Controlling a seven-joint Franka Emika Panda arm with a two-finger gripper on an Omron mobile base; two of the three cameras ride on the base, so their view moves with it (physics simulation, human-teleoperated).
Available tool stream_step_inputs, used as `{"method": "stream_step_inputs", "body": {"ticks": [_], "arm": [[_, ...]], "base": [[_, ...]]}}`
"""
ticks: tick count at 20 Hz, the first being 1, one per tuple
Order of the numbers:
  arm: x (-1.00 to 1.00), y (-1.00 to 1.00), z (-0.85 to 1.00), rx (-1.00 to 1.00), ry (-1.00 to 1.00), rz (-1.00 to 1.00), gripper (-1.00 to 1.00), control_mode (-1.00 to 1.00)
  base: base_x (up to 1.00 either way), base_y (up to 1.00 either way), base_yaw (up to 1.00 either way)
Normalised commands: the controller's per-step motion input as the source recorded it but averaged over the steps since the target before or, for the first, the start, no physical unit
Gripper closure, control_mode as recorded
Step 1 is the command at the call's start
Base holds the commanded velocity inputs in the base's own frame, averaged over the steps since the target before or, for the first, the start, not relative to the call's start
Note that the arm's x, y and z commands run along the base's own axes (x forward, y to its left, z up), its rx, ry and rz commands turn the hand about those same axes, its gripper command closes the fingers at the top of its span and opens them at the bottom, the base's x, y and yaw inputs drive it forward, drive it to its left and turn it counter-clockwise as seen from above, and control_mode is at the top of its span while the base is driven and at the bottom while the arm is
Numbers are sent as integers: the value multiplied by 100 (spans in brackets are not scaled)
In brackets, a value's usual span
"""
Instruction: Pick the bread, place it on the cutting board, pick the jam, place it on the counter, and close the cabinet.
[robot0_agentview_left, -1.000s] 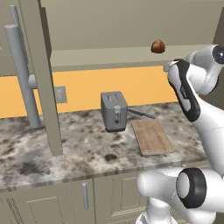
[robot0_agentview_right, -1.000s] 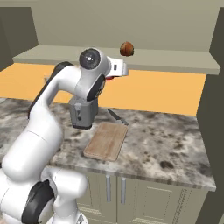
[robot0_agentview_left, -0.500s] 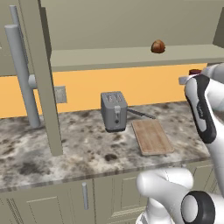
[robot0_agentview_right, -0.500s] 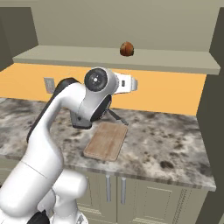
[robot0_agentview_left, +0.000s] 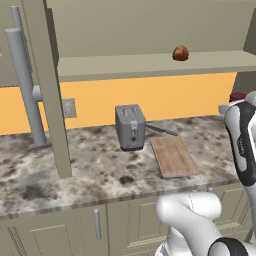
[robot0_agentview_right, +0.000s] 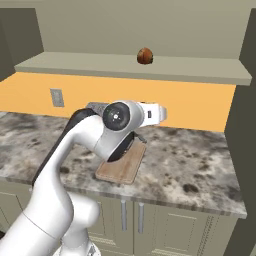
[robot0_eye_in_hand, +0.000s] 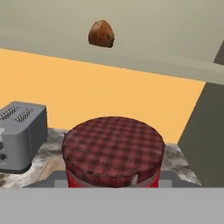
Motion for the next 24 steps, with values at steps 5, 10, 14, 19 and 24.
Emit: {"method": "stream_step_inputs", "body": {"ticks": [5, 10, 14, 19, 24], "arm": [[-3, -6, -36, -10, 4, 0, 100, -100], [0, -3, -40, -8, 2, 0, 100, -100], [0, -15, -41, 0, 0, 2, 100, -100], [0, -19, -44, 1, 0, 1, 100, -100], [0, -7, -29, 1, 1, 0, 100, -100]], "base": [[0, 0, 0], [0, 0, 0], [0, 0, 0], [0, 0, 0], [0, 0, 0]]}}
